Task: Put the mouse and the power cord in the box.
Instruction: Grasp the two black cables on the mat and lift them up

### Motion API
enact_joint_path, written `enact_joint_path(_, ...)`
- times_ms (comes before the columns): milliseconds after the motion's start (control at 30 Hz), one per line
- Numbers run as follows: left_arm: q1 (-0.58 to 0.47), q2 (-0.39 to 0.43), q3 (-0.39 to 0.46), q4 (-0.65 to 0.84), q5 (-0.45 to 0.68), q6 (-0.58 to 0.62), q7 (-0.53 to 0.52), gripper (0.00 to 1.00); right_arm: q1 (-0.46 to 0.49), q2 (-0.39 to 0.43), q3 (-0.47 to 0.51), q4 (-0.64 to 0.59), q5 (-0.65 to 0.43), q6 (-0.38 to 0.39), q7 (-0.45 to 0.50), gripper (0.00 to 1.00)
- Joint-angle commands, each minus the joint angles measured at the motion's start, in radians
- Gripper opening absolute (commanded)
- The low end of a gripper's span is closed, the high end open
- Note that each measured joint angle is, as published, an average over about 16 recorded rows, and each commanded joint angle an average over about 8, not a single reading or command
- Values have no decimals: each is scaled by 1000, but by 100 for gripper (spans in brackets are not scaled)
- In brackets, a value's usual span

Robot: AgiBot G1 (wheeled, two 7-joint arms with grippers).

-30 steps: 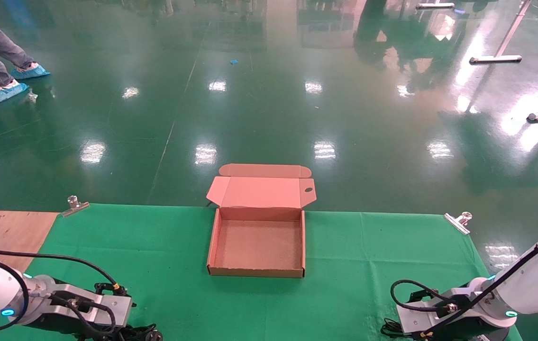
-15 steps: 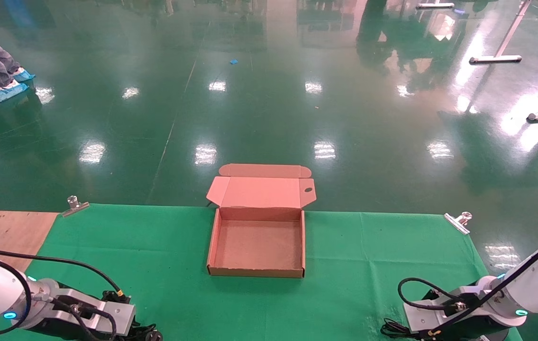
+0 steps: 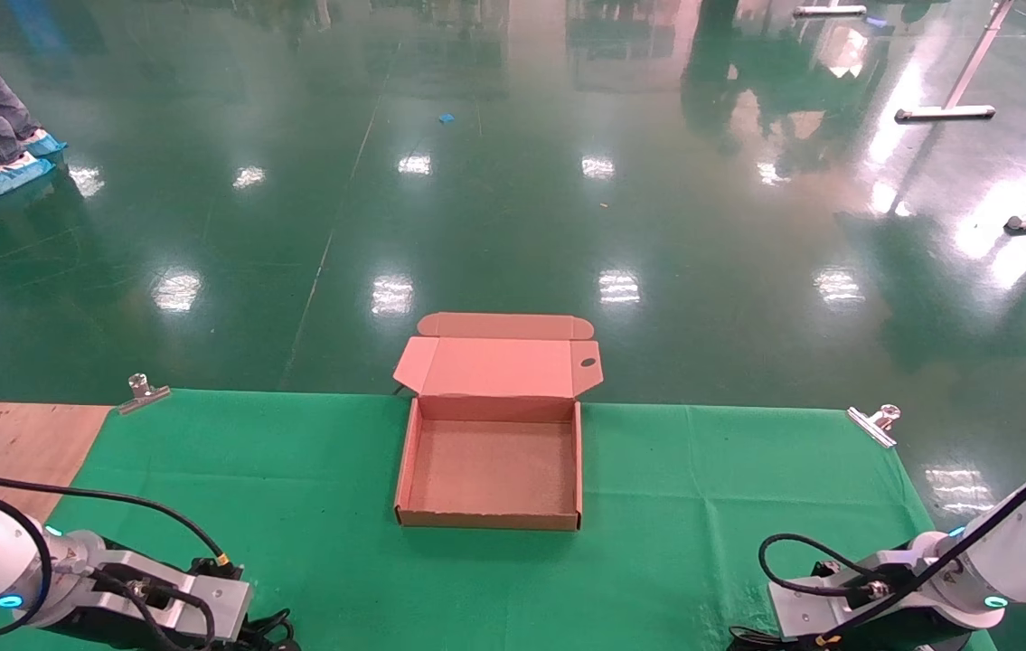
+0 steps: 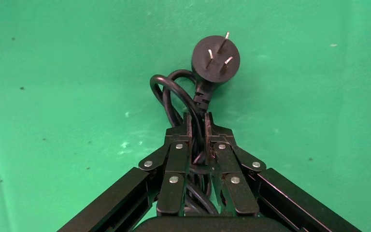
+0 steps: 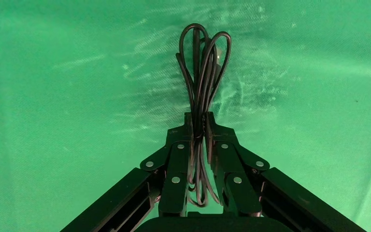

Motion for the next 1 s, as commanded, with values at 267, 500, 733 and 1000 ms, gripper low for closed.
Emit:
enact_joint_path(267, -50, -14, 1, -5, 1, 71, 8, 0, 40, 24, 12, 0, 17, -46, -17, 0)
enact_joint_path(500, -118, -28, 7, -19, 10, 138, 15, 0, 111, 52, 27, 20, 38, -117, -37, 0)
enact_joint_path(733, -217, -22, 15, -57, 22, 210, 11, 0, 216, 72, 44, 66, 63, -212, -32, 0)
enact_joint_path(1000, -325, 10, 17, -128, 25, 279, -33, 0, 326, 64, 65, 167, 93, -297, 37, 0)
